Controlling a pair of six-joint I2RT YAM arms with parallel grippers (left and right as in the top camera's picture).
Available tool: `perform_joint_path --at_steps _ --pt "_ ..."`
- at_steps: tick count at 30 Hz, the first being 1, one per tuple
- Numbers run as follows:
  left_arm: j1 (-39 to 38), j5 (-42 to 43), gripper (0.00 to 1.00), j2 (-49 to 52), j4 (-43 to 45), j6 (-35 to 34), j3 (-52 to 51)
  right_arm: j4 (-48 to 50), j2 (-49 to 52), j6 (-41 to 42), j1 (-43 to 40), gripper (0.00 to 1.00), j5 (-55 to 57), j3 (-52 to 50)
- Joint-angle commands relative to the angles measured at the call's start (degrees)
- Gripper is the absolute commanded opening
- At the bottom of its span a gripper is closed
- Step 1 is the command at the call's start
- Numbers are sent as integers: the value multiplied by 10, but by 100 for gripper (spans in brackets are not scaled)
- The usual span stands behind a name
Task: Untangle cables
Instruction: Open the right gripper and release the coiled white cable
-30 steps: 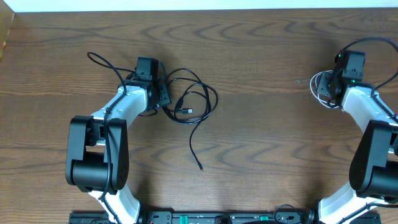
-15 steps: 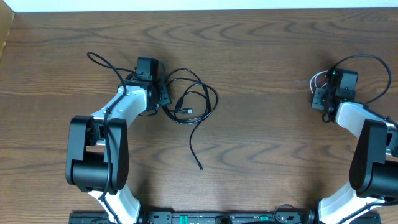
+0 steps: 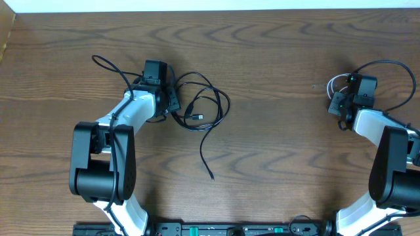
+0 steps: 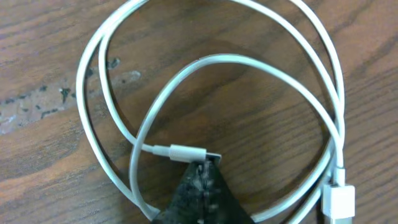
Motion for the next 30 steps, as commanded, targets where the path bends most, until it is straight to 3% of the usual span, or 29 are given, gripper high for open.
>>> perform_joint_path --at_steps 1,7,14,18,30 --pt "-1 23 57 10 -7 -12 -6 -49 -21 2 -2 6 2 42" --pt "-1 23 57 10 -6 -12 -6 -177 -40 2 -2 7 12 150" --pt "-1 23 57 10 -6 -12 -6 -225 -39 9 -2 6 23 123" --pt "-1 23 57 10 -6 -12 -6 -315 -39 9 -1 1 4 121" --pt "-1 23 57 10 -6 -12 -6 -219 -36 39 -1 1 4 57"
